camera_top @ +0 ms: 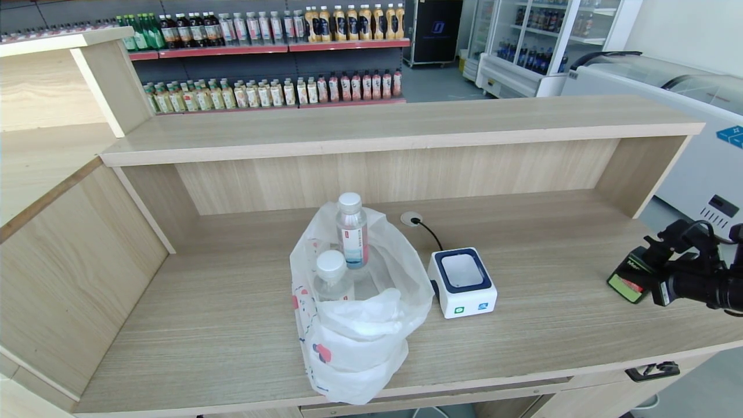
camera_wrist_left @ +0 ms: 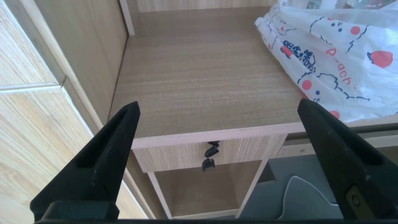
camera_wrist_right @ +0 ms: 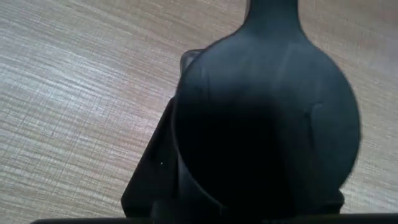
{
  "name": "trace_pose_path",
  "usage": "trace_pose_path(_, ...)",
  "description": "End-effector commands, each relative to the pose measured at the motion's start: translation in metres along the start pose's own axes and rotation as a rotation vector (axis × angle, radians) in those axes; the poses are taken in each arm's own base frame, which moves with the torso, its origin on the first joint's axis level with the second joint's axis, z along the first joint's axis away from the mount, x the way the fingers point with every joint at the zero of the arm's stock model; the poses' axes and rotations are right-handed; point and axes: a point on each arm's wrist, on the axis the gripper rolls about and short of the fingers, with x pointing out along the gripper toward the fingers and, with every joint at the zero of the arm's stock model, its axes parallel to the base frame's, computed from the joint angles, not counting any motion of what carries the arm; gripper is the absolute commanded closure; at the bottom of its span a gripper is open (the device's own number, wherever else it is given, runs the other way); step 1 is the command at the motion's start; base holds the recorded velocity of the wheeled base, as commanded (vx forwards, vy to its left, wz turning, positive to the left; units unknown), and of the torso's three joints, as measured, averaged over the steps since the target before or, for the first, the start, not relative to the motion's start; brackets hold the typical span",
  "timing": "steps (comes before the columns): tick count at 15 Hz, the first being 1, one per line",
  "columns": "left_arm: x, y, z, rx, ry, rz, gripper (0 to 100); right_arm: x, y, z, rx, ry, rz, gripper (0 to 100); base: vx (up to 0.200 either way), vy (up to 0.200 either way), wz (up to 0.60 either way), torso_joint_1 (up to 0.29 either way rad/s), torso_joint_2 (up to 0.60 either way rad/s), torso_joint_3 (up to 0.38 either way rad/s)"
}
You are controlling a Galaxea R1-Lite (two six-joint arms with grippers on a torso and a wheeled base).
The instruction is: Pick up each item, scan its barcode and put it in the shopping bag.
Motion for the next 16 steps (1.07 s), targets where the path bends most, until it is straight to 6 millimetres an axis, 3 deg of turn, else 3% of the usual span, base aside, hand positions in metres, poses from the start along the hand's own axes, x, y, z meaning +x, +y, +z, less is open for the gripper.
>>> trace_pose_path(1,0.000,0.000,0.000,0.000,0.001,0.000,0,-0.002,-0.001,0.002,-0.009,-0.009,-0.012,100,0.000,0.000,0.00,0.000,0.00,0.000)
trace_pose_path(4,0.000,0.000,0.000,0.000,0.001,0.000,0,-0.007,-0.003,0.009,-0.053,-0.042,-0.044,100,0.000,0.000,0.00,0.000,0.00,0.000)
trace_pose_path(6,0.000,0.000,0.000,0.000,0.001,0.000,0,-0.027,0.002,0.046,-0.145,-0.119,-0.088,100,0.000,0.000,0.00,0.000,0.00,0.000)
trace_pose_path(8,0.000,0.000,0.000,0.000,0.001,0.000,0,-0.061,0.036,0.103,-0.321,-0.234,-0.113,100,0.000,0.000,0.00,0.000,0.00,0.000)
trace_pose_path(10,0.000,0.000,0.000,0.000,0.001,0.000,0,-0.098,0.079,0.142,-0.591,-0.366,-0.119,100,0.000,0.000,0.00,0.000,0.00,0.000)
trace_pose_path(12,0.000,0.000,0.000,0.000,0.001,0.000,0,-0.120,0.102,0.159,-0.925,-0.447,-0.173,100,0.000,0.000,0.00,0.000,0.00,0.000)
trace_pose_path(13,0.000,0.000,0.000,0.000,0.001,0.000,0,-0.125,0.106,0.163,-1.007,-0.473,-0.186,100,0.000,0.000,0.00,0.000,0.00,0.000)
trace_pose_path(14,0.000,0.000,0.000,0.000,0.001,0.000,0,-0.137,0.124,0.178,-1.235,-0.566,-0.228,100,0.000,0.000,0.00,0.000,0.00,0.000)
trace_pose_path(16,0.000,0.000,0.000,0.000,0.001,0.000,0,-0.144,0.145,0.190,-1.490,-0.656,-0.284,100,0.000,0.000,0.00,0.000,0.00,0.000)
